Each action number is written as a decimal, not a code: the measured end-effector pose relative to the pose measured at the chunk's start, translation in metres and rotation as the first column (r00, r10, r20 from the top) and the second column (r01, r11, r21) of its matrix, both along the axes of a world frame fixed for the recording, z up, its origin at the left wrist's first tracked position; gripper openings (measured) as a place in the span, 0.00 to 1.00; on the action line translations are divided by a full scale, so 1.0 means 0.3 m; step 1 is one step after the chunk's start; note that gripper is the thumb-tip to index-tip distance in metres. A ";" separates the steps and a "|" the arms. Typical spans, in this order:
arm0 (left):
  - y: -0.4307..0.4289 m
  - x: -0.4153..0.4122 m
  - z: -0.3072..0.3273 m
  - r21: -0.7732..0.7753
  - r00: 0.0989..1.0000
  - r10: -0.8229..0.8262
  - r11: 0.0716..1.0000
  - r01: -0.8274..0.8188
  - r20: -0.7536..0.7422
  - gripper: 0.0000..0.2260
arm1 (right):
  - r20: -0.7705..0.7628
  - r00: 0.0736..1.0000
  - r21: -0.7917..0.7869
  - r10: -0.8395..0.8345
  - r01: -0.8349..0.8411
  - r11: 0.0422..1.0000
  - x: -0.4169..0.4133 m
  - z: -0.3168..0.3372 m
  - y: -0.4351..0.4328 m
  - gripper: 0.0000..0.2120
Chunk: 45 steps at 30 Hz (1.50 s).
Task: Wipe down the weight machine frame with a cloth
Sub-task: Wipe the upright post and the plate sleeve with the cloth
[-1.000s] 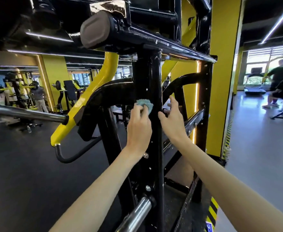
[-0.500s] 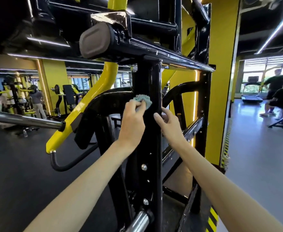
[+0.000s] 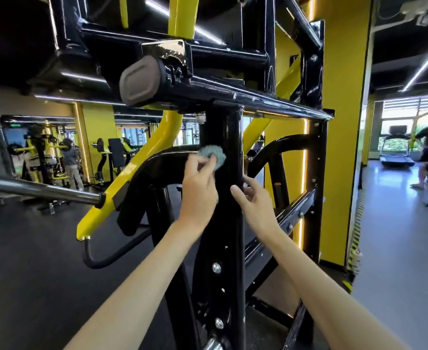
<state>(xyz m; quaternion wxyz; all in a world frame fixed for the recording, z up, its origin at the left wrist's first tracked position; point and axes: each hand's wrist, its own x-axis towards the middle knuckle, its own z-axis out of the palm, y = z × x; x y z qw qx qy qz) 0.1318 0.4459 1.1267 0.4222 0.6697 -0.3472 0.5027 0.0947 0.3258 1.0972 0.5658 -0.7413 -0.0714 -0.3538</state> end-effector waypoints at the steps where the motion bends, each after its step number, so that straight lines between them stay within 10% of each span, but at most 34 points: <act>1: -0.002 -0.024 -0.057 0.049 1.000 -0.024 0.999 0.024 0.006 0.10 | -0.008 1.000 -0.010 -0.013 0.013 1.000 0.000 0.004 0.000 0.21; 41: -0.048 0.017 0.173 0.029 0.982 0.189 0.982 -0.189 0.001 0.25 | 0.003 0.993 0.045 0.118 -0.118 0.992 0.013 0.003 -0.034 0.21; 45: -0.019 0.018 -0.049 0.088 0.988 0.153 0.984 -0.153 0.007 0.23 | -0.054 0.966 0.101 0.255 -0.249 0.963 -0.001 0.008 -0.061 0.22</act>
